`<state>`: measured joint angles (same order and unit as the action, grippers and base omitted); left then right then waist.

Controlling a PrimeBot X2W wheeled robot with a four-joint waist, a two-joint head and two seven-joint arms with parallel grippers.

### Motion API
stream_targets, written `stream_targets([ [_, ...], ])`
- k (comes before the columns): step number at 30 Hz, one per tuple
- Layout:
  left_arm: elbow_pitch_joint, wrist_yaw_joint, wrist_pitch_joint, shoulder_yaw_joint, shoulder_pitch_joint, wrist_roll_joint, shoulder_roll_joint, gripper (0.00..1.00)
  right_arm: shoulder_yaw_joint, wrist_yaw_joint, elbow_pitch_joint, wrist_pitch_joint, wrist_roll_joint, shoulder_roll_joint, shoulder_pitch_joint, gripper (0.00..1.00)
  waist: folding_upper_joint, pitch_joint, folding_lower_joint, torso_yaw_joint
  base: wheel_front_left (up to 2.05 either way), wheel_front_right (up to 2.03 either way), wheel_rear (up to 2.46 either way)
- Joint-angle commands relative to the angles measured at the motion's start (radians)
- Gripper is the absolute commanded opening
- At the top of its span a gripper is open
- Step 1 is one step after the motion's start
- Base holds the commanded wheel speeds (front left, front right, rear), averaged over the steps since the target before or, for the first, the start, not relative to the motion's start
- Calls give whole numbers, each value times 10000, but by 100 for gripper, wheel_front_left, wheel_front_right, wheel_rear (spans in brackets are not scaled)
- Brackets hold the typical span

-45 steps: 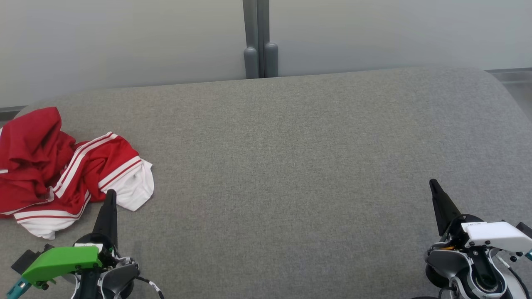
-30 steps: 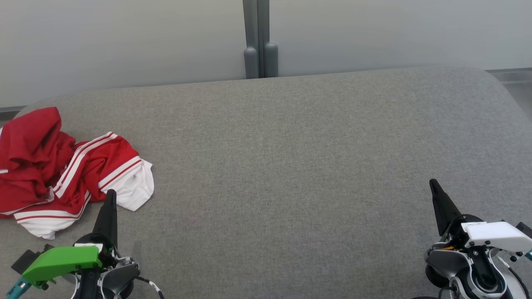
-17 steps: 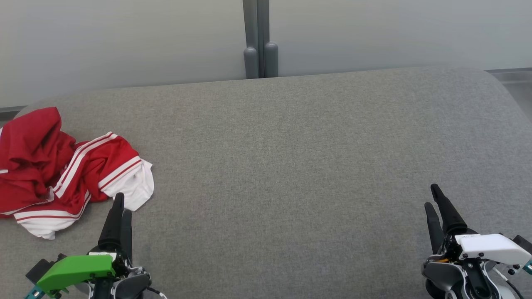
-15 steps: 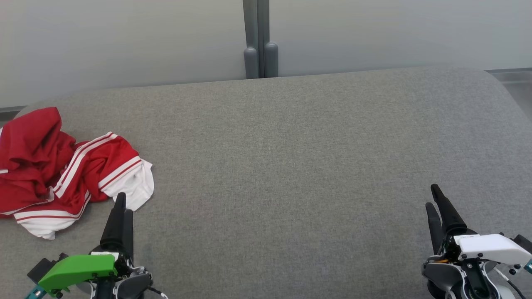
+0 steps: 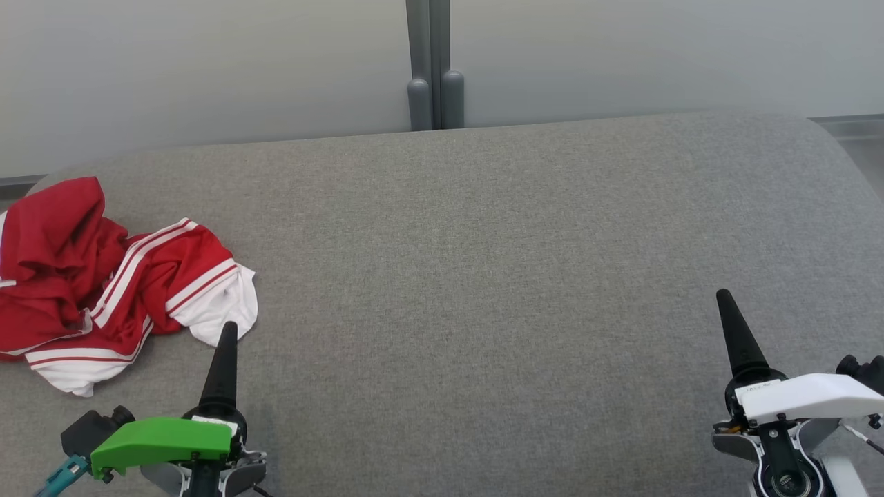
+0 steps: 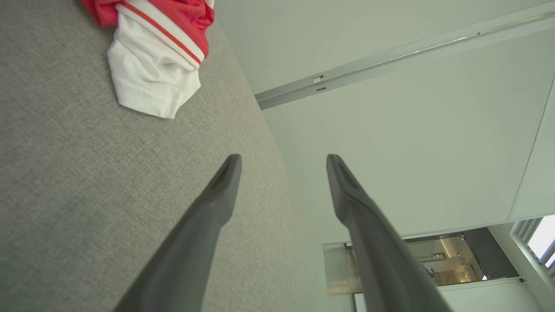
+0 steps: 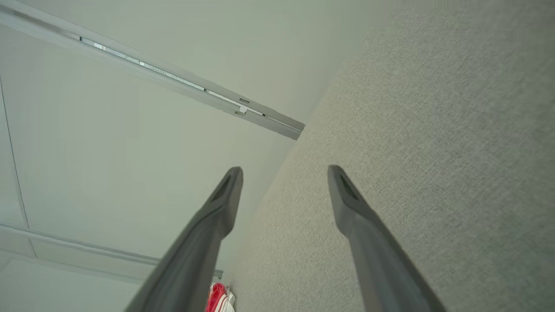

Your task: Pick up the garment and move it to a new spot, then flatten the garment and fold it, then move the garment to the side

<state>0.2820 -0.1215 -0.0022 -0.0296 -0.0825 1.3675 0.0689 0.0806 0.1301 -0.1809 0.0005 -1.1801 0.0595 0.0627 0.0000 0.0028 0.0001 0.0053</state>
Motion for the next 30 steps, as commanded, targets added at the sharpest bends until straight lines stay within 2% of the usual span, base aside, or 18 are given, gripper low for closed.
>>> stream_targets([
  [1, -133, 64, -91, -71, -279, -393, 114, 100, -39, 4, 251, -98, 512, 134, 66, 100, 0, -1, 0, 2, 0, 0, 0],
  [14, -67, 495, -576, -744, -308, -3884, 347, 100, -263, 5, 439, -593, 3891, 410, -19, 100, 0, -28, 0, 16, 0, 0, 0],
  [30, 24, 564, -1093, -800, -98, -6411, 391, 100, -558, 5, 238, -1115, 6408, 683, -5, 100, 0, -41, 0, 30, 0, 0, 0],
])
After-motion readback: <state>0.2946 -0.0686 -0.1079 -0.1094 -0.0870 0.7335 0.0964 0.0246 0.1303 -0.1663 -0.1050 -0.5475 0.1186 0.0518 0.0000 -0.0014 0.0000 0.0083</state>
